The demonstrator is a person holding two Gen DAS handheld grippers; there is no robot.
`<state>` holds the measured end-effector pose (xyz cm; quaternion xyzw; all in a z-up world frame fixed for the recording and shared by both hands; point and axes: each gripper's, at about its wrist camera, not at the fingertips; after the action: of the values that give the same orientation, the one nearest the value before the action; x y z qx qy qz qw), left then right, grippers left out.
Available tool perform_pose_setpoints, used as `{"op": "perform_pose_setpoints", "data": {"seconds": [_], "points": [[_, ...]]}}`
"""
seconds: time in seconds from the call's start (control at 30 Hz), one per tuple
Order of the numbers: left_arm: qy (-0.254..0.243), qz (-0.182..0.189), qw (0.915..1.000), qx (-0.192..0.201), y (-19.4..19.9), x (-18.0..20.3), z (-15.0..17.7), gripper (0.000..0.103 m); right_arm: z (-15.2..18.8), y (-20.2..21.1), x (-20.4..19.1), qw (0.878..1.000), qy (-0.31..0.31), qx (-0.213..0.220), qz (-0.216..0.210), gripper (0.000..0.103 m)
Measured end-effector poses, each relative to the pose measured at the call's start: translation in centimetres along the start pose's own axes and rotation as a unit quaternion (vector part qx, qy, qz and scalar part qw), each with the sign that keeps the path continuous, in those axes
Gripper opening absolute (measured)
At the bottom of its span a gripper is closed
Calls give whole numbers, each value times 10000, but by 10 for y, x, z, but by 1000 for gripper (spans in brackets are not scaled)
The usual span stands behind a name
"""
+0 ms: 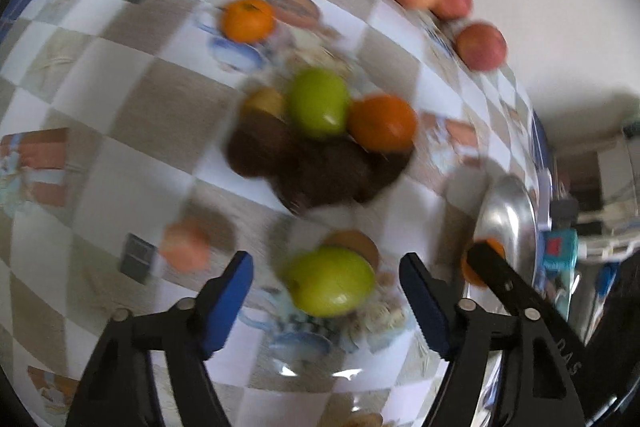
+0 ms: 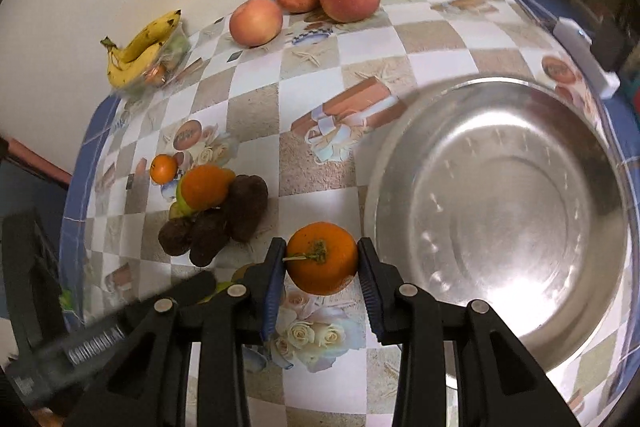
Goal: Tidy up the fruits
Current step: 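Grasp an orange with the right gripper while the left gripper approaches a green pear, then grasp the green pear with the left gripper while the right gripper lifts the orange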
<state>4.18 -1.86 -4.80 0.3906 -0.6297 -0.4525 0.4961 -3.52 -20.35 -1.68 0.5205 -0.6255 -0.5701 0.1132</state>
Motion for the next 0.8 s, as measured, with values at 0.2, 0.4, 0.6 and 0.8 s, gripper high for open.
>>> {"op": "perform_pose_setpoints", "data": {"seconds": [0.2, 0.4, 0.6, 0.8], "points": [[-306, -306, 9990, -94, -13, 15, 5, 59, 4, -2, -3, 9999, 93, -54, -7, 37], [-480, -497, 9976, 52, -19, 28, 0, 56, 4, -3, -3, 9999, 89, -82, -3, 37], [-480, -527, 9974, 67, -20, 28, 1, 54, 4, -5, -2, 9999, 81, -92, -13, 37], [-503, -376, 9980, 117, -14, 31, 3, 54, 1, 2, 2, 9999, -20, 4, -151, 37]]}}
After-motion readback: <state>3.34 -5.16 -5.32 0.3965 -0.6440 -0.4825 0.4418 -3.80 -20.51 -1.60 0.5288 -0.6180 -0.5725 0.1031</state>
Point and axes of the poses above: each gripper's, at about its wrist camera, not at the fingertips, and y roughly against the way its jaws point, x to its right, z to its underside, and after that the axes turned 10 degrees about -z, right-handed
